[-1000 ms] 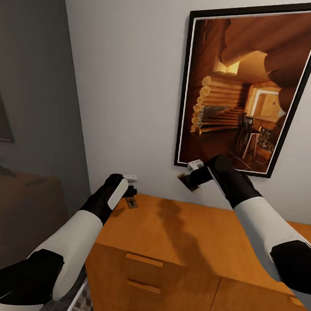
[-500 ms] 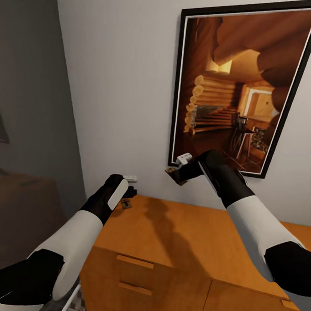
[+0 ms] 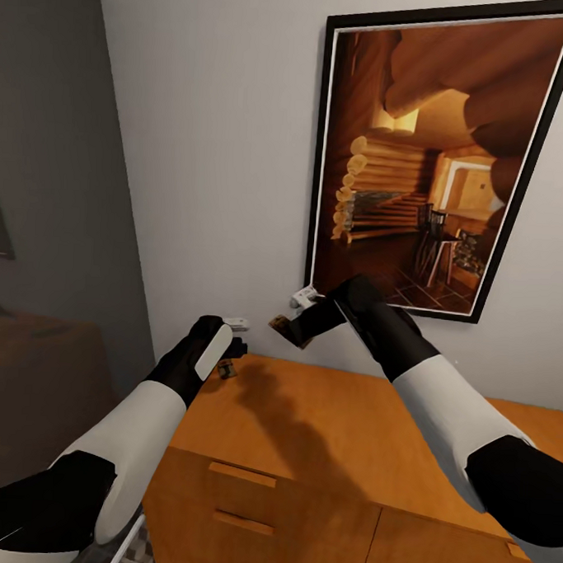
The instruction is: Take the four mousetraps from the cabinet in the bathroom and place them on the bathroom floor. Make sure all four end up on the same floor surface, and ensure that at least two of them are either under or directly next to the same bathroom sink.
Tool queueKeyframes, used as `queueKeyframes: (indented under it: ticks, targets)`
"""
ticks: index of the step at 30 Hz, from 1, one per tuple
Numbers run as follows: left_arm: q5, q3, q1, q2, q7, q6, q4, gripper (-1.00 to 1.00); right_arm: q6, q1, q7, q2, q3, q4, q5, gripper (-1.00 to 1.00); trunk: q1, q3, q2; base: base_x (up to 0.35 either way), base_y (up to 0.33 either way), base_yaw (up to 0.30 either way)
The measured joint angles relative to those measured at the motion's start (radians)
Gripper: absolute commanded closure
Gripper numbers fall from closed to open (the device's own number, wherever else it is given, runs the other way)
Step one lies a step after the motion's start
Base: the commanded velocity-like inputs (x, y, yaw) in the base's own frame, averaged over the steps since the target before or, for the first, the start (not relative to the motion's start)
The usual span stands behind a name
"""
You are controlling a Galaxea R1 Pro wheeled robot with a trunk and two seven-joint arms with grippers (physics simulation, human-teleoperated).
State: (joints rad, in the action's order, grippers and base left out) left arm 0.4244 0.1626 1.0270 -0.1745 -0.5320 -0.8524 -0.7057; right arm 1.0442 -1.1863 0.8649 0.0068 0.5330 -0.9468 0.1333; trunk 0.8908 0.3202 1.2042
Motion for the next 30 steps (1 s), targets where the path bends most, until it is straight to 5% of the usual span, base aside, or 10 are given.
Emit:
queueKeyframes:
  ticks: [17,24,30]
  targets:
    - [0.002,-0.003,0.0,0.001,-0.003,0.001,0.004,-1.0,0.0,0.0,0.008,0.023,0.01,-0.001,0.001,1.0,0.0,0.0,0.0,0.098,-0.059,0.0]
    - [0.002,-0.003,0.0,0.007,-0.005,-0.003,0.012,-1.0,0.001,0.0,0.01,0.095,0.018,-0.001,-0.006,1.0,0.0,0.0,0.0,0.041,-0.001,0.0]
    - [0.002,-0.003,0.0,0.025,-0.005,-0.007,0.029,-1.0,0.0,0.0,0.008,0.111,0.053,-0.001,0.003,1.0,0.0,0.0,0.0,0.003,0.0,0.0]
